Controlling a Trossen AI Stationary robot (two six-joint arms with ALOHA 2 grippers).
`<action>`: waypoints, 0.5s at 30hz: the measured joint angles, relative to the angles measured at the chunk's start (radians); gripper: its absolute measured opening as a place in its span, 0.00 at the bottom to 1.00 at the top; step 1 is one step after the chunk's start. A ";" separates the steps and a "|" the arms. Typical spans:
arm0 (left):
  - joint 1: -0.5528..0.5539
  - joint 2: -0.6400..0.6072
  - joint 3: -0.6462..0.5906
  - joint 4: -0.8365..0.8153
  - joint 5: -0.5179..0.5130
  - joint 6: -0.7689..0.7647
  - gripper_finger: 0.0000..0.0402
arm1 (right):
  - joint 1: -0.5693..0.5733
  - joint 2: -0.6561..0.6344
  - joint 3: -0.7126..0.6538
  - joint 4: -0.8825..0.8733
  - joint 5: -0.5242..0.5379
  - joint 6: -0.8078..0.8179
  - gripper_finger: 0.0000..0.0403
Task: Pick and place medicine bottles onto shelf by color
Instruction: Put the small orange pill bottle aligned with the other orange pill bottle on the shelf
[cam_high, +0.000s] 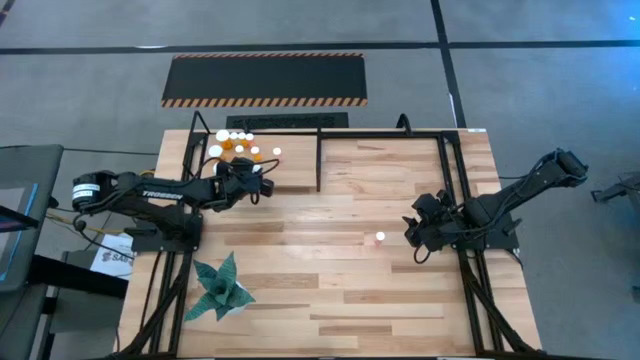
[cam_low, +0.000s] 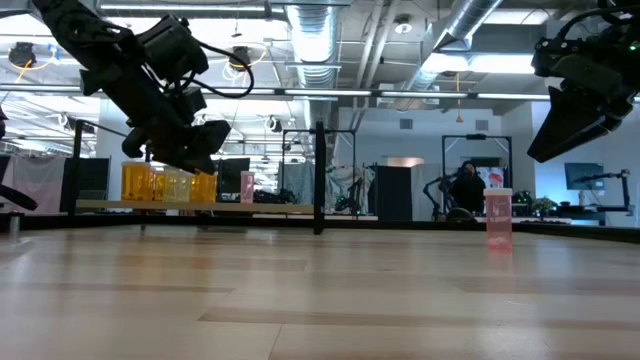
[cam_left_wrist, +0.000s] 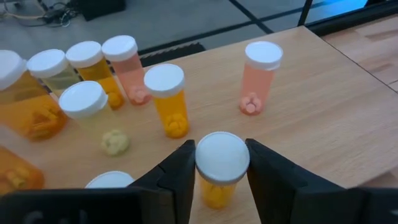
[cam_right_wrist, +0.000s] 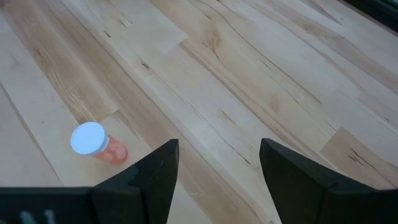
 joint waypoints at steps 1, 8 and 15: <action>0.000 0.000 0.000 0.000 -0.004 0.000 0.30 | 0.000 0.000 0.000 0.000 0.000 0.000 0.61; 0.000 0.001 0.000 0.013 -0.005 0.000 0.37 | 0.000 0.000 0.000 0.000 0.000 0.000 0.61; 0.000 0.001 0.000 0.018 -0.005 0.000 0.47 | 0.000 0.000 0.000 0.000 0.000 0.000 0.61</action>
